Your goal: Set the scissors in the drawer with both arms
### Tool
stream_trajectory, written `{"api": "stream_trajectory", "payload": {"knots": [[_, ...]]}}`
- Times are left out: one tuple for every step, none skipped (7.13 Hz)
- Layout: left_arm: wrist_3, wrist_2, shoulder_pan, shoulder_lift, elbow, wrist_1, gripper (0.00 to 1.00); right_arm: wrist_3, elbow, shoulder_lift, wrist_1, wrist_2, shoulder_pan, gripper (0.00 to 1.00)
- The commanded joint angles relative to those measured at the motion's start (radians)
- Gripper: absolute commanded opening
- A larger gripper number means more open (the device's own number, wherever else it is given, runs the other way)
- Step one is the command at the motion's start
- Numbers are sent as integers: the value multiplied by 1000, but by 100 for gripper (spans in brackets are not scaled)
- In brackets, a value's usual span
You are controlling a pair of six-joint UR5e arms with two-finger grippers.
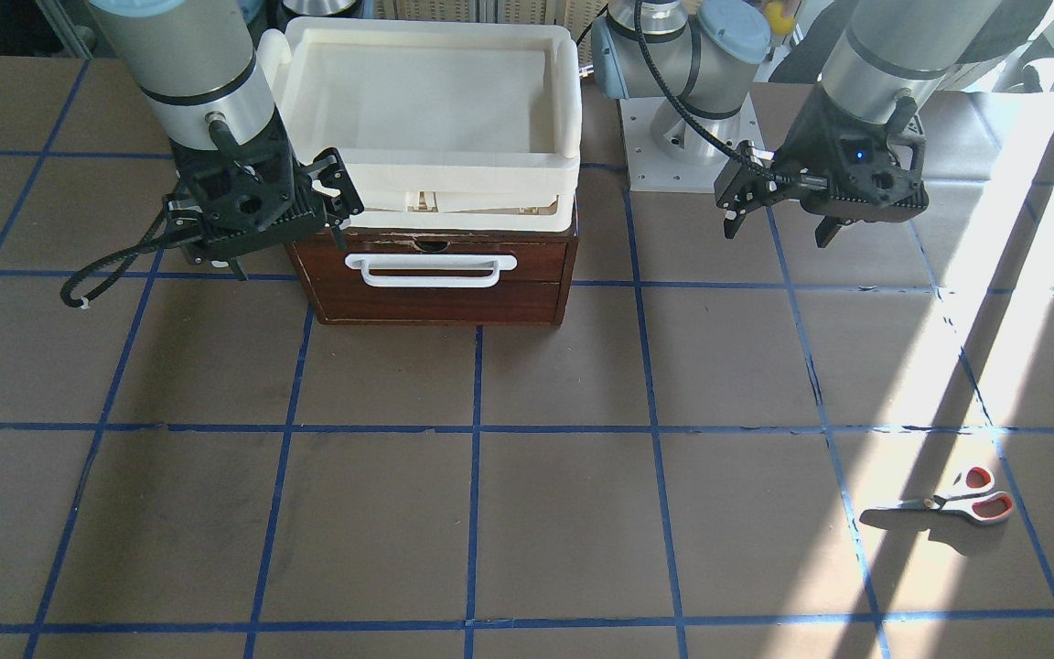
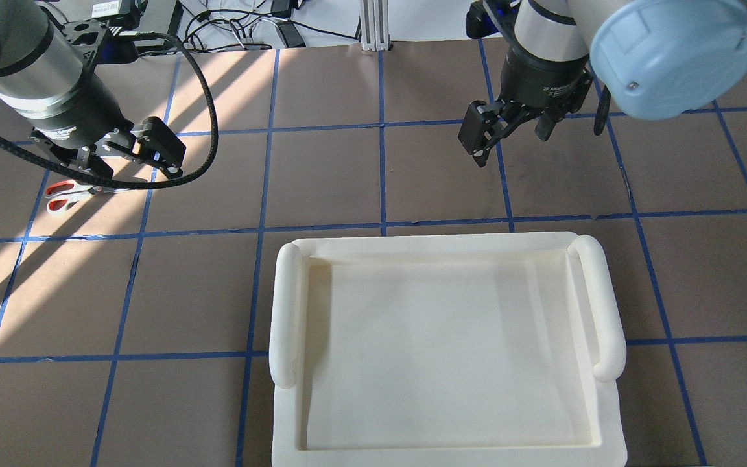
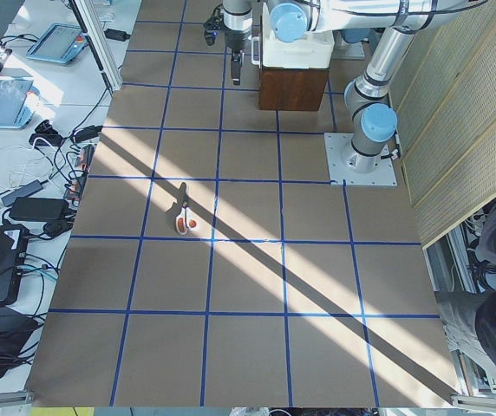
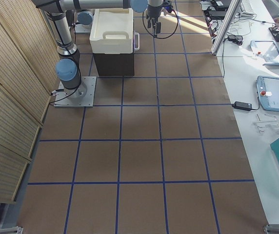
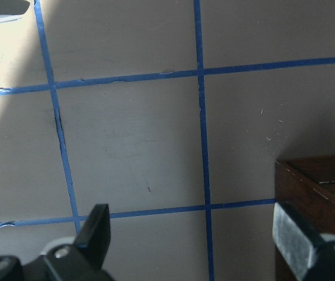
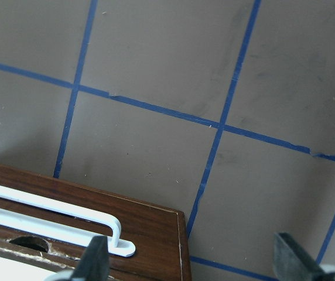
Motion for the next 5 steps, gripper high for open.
{"api": "stream_trajectory", "payload": {"knots": [[0, -2, 0, 0, 0, 0, 100, -240, 4, 55, 47, 2, 88, 100], [0, -2, 0, 0, 0, 0, 100, -262, 4, 75, 50, 2, 121, 100], [0, -2, 0, 0, 0, 0, 100, -403, 4, 86, 49, 5, 153, 100], [0, -2, 0, 0, 0, 0, 100, -567, 4, 107, 40, 48, 158, 100], [0, -2, 0, 0, 0, 0, 100, -643, 4, 129, 21, 50, 158, 100]]}}
